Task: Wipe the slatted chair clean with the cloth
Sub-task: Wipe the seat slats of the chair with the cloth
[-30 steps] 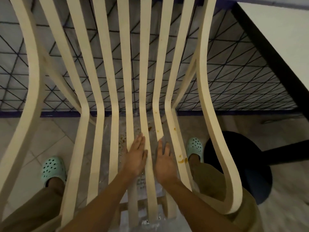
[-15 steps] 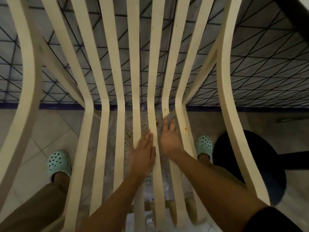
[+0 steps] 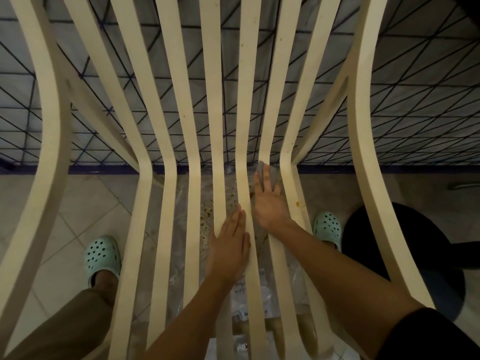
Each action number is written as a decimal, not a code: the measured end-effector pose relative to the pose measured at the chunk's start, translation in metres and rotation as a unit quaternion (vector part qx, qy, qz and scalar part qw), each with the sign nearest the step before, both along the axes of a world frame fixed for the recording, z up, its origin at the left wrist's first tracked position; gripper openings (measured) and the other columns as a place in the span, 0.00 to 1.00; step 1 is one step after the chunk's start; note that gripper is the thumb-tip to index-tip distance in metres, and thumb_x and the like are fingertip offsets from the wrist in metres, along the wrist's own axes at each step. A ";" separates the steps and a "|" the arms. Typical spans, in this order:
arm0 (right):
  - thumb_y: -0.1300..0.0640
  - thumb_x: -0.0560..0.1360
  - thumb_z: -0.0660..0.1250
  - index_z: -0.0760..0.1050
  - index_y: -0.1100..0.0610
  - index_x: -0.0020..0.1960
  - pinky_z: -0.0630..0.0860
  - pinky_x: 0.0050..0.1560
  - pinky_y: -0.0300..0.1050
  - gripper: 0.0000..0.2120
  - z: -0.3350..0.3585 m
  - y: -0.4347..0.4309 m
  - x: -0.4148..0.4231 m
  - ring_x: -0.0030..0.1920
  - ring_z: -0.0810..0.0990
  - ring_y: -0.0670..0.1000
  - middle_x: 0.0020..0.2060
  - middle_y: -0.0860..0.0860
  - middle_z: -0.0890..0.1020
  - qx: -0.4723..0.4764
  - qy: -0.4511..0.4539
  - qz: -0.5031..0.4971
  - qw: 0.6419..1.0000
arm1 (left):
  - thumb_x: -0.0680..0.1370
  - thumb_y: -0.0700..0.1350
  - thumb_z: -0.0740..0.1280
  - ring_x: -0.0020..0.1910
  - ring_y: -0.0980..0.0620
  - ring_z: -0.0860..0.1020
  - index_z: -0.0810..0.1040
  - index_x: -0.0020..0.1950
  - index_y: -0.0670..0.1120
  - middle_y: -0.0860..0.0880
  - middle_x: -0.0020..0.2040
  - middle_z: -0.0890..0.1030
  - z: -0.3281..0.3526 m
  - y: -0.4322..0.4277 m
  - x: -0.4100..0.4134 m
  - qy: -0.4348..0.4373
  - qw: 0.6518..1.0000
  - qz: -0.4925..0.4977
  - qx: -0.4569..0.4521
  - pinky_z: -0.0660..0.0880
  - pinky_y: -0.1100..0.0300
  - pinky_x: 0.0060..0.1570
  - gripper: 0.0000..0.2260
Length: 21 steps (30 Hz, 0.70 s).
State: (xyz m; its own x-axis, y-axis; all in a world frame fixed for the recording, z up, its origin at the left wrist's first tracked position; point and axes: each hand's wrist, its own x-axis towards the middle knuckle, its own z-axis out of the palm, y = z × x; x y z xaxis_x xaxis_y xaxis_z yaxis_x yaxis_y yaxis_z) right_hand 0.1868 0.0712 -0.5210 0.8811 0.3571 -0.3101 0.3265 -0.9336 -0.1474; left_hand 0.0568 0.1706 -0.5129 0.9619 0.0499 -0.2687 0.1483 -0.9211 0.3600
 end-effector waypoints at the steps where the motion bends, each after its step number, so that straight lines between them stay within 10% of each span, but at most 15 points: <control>1: 0.59 0.77 0.57 0.34 0.57 0.78 0.62 0.70 0.65 0.39 0.001 -0.001 -0.004 0.75 0.47 0.70 0.76 0.57 0.33 0.007 0.006 0.000 1.000 | 0.83 0.54 0.41 0.78 0.59 0.44 0.41 0.79 0.51 0.58 0.76 0.35 0.001 0.000 0.000 0.003 1.000 0.003 -0.004 0.52 0.44 0.74 0.25; 8: 0.63 0.76 0.59 0.31 0.53 0.77 0.74 0.55 0.52 0.43 0.013 -0.008 -0.029 0.62 0.67 0.63 0.76 0.51 0.31 0.081 0.008 -0.060 0.995 | 0.84 0.52 0.44 0.78 0.58 0.45 0.40 0.79 0.51 0.58 0.75 0.35 0.003 -0.002 0.001 -0.003 1.000 0.003 0.000 0.49 0.46 0.75 0.25; 21: 0.60 0.78 0.55 0.30 0.58 0.77 0.68 0.67 0.60 0.39 -0.013 0.002 0.003 0.76 0.48 0.68 0.76 0.59 0.33 0.003 -0.037 -0.034 0.999 | 0.77 0.56 0.31 0.78 0.58 0.46 0.40 0.80 0.50 0.56 0.78 0.35 -0.004 -0.001 0.001 -0.006 1.000 -0.012 0.000 0.57 0.43 0.73 0.30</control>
State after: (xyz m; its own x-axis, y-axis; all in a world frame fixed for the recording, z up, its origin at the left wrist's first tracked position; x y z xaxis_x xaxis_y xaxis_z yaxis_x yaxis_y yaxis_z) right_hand 0.1901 0.0727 -0.5336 0.9234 0.2984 -0.2415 0.2734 -0.9528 -0.1319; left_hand 0.0578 0.1692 -0.5166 0.9661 0.0273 -0.2566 0.1220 -0.9244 0.3613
